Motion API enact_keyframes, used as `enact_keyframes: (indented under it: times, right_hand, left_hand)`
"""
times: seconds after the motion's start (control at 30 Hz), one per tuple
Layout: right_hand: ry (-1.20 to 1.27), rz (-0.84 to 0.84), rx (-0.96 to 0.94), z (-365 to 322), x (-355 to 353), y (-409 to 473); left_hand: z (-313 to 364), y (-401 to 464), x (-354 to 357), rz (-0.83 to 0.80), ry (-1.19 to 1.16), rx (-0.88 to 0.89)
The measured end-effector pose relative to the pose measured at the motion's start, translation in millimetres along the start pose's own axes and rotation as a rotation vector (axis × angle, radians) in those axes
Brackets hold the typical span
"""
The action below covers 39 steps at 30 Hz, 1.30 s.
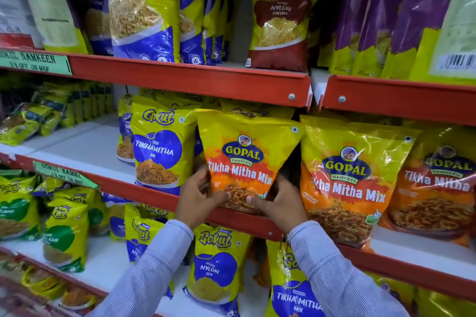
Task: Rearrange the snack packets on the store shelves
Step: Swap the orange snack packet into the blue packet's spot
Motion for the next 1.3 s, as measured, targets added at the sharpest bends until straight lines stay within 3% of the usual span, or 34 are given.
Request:
enact_keyframes:
  times: [0.17,0.37,0.53,0.97,1.3]
  right_hand:
    - [0.184,0.047,-0.168,-20.2,-17.3,-43.0]
    - [0.344,0.050,-0.244,-43.1,-73.1,-105.8]
    - [0.350,0.067,-0.195,-19.1,-107.0,-139.2]
    - [0.334,0.398,-0.026,85.7,-265.5,-191.7]
    - [0.254,0.339,0.041,151.0,-321.6,-150.3]
  left_hand:
    - [48.1,-45.1,3.8,0.174,-0.066,0.157]
    - [99.9,-95.2,31.4,0.136,-0.211,0.198]
    - [105.4,-113.3,75.5,0.067,-0.242,0.150]
    - [128.7,-92.5,293.1,-0.167,-0.266,0.081]
    - [123.1,-59.4,364.7,-0.102,-0.044,-0.004]
Point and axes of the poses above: each hand's wrist, its own y-axis towards the middle knuckle, its own x-axis out of the palm, z = x × y, the point moved 2 cm from there along y, towards the middle knuckle, and after that the axes turned 6 degrees about -z, right-handed, at the moved point
